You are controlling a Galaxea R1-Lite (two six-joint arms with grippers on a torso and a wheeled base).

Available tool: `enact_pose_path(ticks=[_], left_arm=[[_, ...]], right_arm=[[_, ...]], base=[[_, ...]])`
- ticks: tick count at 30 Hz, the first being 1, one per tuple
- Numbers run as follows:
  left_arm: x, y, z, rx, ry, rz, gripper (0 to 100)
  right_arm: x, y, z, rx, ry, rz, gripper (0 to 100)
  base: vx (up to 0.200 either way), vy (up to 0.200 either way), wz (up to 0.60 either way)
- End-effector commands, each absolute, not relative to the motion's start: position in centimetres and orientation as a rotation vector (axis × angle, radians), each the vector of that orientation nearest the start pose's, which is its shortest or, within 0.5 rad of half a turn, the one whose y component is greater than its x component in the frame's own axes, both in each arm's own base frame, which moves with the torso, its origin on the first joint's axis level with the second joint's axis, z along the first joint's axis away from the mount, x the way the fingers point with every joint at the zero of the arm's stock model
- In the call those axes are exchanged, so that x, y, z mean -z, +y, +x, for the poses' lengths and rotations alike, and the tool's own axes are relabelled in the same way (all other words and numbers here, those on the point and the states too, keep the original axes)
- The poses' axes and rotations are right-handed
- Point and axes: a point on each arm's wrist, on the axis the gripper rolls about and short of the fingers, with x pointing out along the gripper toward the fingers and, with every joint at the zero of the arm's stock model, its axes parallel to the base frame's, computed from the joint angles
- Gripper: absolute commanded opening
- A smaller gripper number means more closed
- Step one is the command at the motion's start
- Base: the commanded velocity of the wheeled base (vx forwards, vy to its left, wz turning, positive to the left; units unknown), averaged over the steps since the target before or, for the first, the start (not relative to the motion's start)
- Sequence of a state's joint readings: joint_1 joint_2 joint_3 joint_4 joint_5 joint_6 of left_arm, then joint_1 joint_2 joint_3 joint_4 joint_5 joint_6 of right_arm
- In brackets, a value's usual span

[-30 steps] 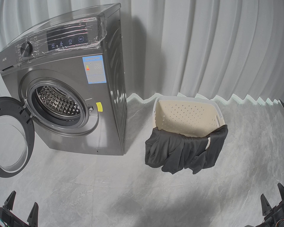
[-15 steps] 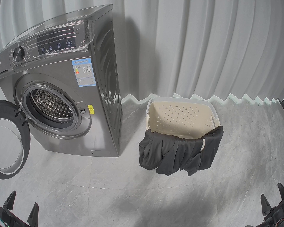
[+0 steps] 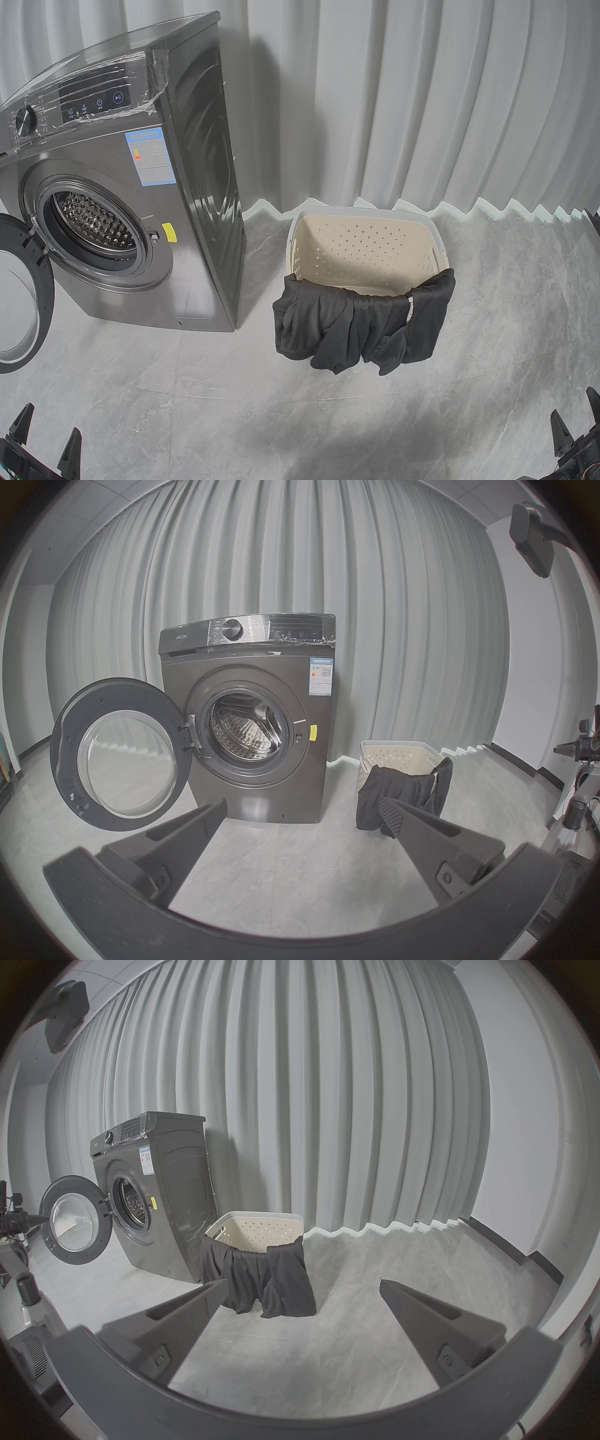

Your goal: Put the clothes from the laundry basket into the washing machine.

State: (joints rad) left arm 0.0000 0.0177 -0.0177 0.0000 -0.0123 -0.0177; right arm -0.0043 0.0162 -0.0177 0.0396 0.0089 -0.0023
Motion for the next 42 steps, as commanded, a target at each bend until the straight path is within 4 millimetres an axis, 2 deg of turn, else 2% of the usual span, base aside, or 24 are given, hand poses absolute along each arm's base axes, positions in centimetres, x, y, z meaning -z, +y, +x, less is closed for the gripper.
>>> enact_pose_path(ticks=[1, 7, 15, 24, 33, 42], left_arm=[[-7.59, -0.03, -2.28, 0.012, 0.0, -0.018, 100], [-7.59, -0.03, -2.28, 0.012, 0.0, -0.02, 100], [-7.59, -0.03, -2.28, 0.012, 0.0, -0.02, 100], [-7.59, -0.03, -2.28, 0.012, 0.0, -0.021, 100], [-7.59, -0.03, -2.28, 0.012, 0.0, -0.02, 100], [-7.59, -0.03, -2.28, 0.012, 0.0, -0.02, 100]], right_arm=[[-7.52, 0.03, -2.39, -0.005, 0.026, -0.003, 100], [-7.52, 0.03, -2.39, -0.005, 0.026, -0.001, 100], [-7.52, 0.03, -2.39, -0.005, 0.026, -0.003, 100], [-7.52, 0.03, -2.39, -0.005, 0.026, -0.003, 100], [-7.52, 0.03, -2.39, -0.005, 0.026, -0.003, 100], [-7.52, 0.03, -2.39, -0.005, 0.026, -0.003, 100]], base=[[0.0, 0.0, 0.0], [0.0, 0.0, 0.0], [0.2, 0.0, 0.0], [0.0, 0.0, 0.0], [0.0, -0.2, 0.0], [0.0, 0.0, 0.0]])
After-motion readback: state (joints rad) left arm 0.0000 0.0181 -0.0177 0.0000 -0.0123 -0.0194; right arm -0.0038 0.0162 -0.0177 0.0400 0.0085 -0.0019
